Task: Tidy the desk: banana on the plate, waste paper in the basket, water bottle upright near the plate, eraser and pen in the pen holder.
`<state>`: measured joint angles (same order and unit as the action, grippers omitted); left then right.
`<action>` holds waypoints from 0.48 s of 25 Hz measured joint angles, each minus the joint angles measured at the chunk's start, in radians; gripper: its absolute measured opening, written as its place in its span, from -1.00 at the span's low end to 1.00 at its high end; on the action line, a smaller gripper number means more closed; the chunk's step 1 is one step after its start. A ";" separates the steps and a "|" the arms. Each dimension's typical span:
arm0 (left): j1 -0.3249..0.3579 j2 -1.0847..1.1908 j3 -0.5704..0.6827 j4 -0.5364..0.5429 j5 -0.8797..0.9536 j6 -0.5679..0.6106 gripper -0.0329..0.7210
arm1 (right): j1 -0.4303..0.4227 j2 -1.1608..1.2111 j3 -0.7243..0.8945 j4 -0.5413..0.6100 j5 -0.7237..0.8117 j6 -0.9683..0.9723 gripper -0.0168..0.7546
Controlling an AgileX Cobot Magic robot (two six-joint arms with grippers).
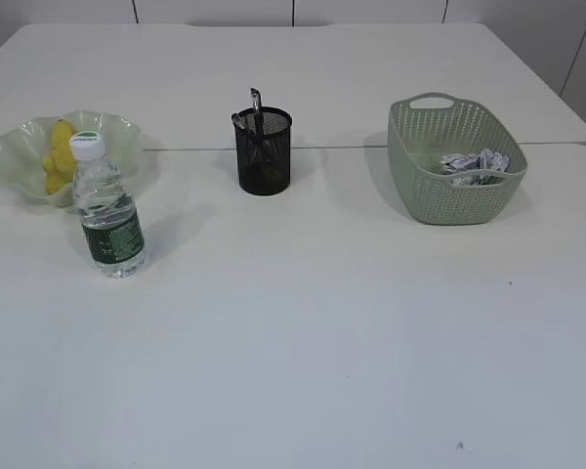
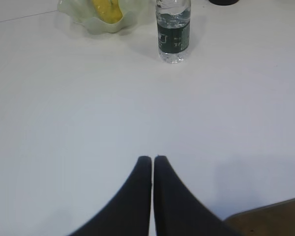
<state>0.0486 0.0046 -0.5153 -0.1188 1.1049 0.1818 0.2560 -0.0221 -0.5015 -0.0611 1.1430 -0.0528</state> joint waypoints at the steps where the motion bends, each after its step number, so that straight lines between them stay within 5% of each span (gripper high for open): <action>1: 0.000 0.000 0.000 0.000 0.000 0.000 -0.98 | 0.000 0.000 0.000 -0.004 0.000 -0.001 -0.99; 12: 0.000 0.000 0.000 -0.040 0.001 0.002 -0.98 | -0.061 0.000 0.000 -0.014 0.000 -0.001 -0.99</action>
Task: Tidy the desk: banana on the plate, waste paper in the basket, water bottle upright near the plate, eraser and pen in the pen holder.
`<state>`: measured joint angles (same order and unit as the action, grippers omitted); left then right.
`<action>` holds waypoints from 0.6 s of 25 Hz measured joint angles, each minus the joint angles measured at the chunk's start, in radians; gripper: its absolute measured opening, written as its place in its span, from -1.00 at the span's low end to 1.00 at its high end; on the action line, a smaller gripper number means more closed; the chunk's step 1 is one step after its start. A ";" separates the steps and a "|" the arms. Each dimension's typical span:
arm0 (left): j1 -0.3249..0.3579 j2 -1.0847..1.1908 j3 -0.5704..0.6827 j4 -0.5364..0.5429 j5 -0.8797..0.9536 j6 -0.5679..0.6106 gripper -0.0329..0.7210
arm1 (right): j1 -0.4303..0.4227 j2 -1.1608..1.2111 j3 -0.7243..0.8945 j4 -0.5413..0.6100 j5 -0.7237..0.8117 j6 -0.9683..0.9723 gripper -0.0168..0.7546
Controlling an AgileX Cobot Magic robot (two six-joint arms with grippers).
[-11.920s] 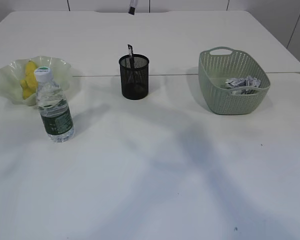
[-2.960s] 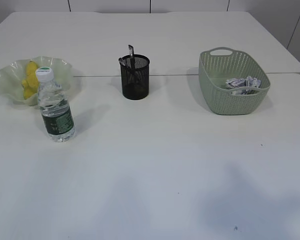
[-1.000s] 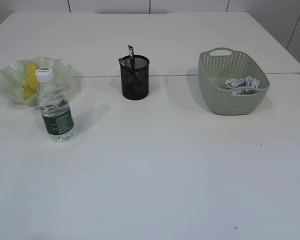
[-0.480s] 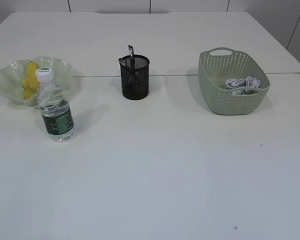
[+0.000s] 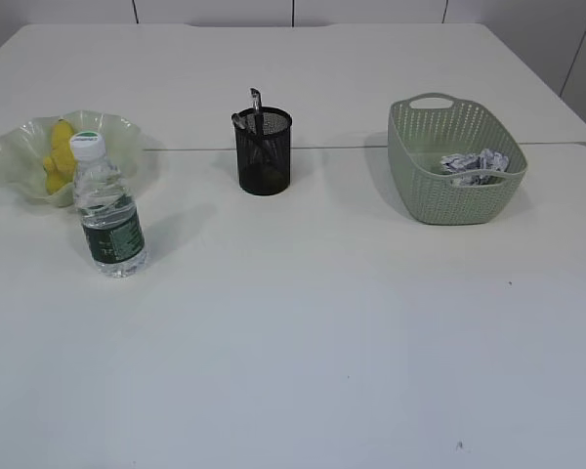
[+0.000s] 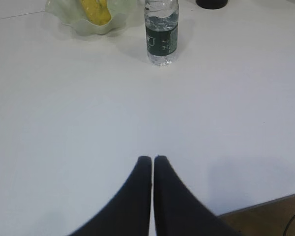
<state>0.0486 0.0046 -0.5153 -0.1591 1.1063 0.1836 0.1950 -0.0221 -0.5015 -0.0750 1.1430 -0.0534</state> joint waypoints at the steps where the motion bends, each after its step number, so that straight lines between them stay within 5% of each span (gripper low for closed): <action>1: 0.000 0.000 0.000 -0.004 0.000 0.000 -0.98 | -0.030 0.000 0.000 0.000 0.000 0.000 -0.99; 8: 0.068 0.000 0.000 -0.011 0.001 0.000 -0.98 | -0.176 0.000 0.000 0.000 0.000 0.000 -0.99; 15: 0.113 0.000 0.000 -0.015 0.001 0.000 -0.98 | -0.191 0.000 0.000 0.000 0.000 0.000 -0.99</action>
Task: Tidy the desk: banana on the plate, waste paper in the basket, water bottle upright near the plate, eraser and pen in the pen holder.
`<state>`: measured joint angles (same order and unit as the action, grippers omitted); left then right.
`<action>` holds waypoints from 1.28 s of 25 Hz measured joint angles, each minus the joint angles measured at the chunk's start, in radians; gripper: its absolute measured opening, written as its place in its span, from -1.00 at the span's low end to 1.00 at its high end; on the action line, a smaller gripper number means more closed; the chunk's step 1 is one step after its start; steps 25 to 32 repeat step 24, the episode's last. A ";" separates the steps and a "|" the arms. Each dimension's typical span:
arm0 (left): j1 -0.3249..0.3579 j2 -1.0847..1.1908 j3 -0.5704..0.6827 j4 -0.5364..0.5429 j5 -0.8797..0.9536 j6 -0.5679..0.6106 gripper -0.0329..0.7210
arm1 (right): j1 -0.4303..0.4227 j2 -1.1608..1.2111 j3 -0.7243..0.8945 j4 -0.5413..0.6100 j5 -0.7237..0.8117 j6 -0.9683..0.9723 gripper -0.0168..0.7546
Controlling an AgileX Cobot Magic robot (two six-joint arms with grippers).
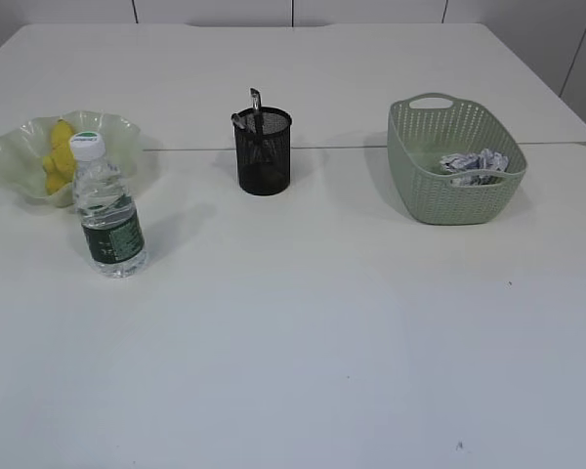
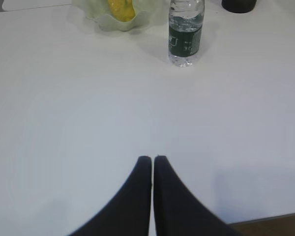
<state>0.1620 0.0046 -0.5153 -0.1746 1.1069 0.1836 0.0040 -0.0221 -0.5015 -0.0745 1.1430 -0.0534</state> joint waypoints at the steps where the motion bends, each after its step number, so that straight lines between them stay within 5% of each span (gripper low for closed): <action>1: 0.000 0.000 0.000 0.000 0.000 0.000 -0.98 | 0.000 0.000 0.000 0.000 0.000 0.000 -0.99; 32: 0.000 0.000 0.000 0.000 0.000 0.002 -0.98 | 0.000 0.000 0.000 0.000 0.000 0.000 -0.99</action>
